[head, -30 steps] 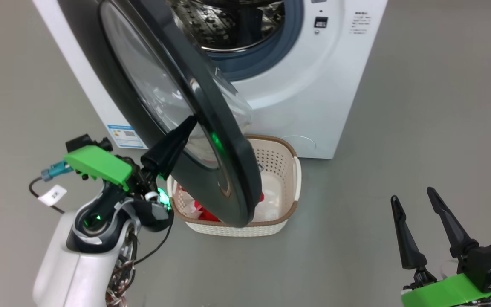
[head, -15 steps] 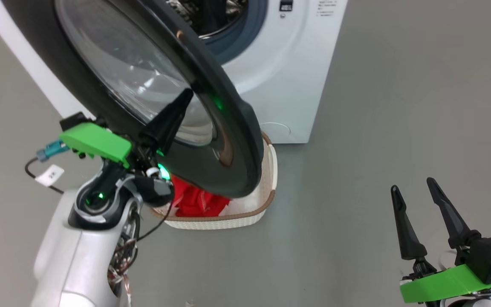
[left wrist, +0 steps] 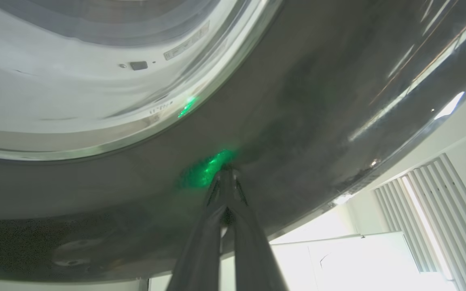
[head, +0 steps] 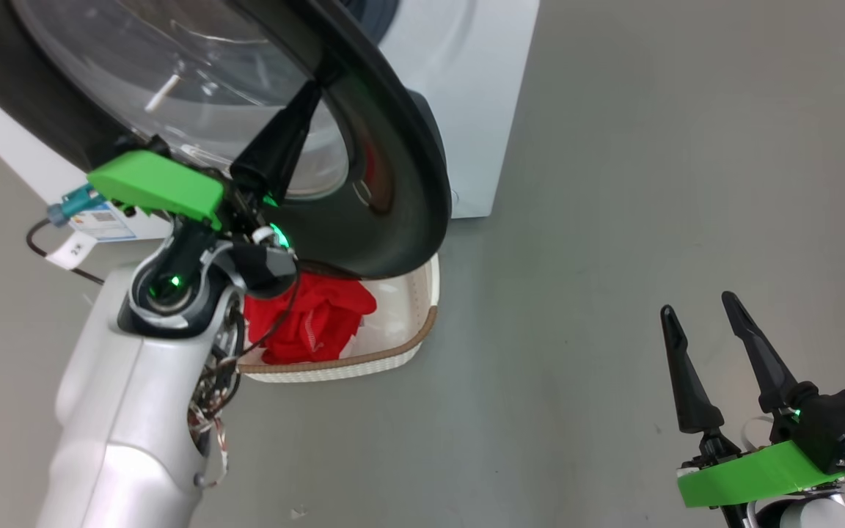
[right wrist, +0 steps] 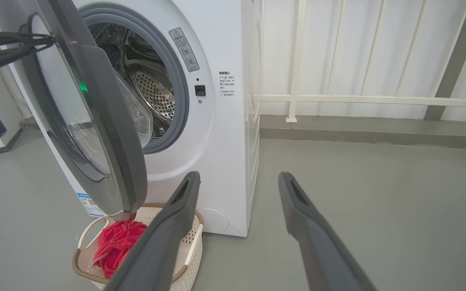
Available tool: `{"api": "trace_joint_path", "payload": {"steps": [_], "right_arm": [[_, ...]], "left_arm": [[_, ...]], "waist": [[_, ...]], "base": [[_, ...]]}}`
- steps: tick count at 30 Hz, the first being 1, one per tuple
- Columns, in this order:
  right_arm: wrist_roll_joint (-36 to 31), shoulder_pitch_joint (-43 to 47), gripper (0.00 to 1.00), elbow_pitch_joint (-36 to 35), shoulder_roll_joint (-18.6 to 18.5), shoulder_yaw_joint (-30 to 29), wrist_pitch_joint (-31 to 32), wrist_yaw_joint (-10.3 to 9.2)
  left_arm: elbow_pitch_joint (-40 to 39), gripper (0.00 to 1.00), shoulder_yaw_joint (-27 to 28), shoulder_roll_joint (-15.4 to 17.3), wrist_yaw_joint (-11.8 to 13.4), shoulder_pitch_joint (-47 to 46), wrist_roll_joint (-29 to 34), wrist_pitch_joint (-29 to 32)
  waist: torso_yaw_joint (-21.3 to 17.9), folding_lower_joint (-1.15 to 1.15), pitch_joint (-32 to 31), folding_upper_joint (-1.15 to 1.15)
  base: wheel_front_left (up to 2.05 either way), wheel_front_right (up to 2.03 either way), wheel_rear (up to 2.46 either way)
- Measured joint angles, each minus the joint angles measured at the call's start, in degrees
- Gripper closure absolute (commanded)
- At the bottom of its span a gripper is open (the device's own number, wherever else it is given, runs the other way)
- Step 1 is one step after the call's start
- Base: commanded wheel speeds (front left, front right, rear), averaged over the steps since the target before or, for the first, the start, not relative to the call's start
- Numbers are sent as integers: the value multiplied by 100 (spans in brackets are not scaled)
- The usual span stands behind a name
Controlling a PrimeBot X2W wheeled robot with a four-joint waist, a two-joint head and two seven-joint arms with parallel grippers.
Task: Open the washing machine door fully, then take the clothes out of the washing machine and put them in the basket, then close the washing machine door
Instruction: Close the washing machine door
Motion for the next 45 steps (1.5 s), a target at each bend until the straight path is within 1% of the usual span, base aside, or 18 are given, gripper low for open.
{"api": "trace_joint_path", "payload": {"steps": [2,9,14,24,35,45], "right_arm": [[30,-32,0,20,-1,11,-15,0],[125,-91,0,103,-1,47,-18,0],[124,-93,0,120,-1,60,-48,0],[124,-160,0,137,-1,169,-49,0],[125,-329,0,114,-1,200,-64,1],[125,-481,0,94,-1,274,-65,0]], "left_arm": [[156,100,0,-1,-7,-113,0,-103],[622,100,11,-2,-240,-458,-99,-285],[925,100,11,-11,-311,-685,-131,-358],[1283,100,79,-4,-498,-1073,-89,-436],[1661,100,204,100,-558,-1761,79,-536],[1866,100,377,153,-586,-2093,263,-689]], "waist": [[-58,0,39,0],[-258,0,136,0],[-368,0,195,0],[-554,0,324,0],[-731,0,681,0],[-894,0,1005,0]], "base": [[0,0,0],[0,0,0],[0,0,0],[0,0,0],[0,0,0],[0,0,0]]}}
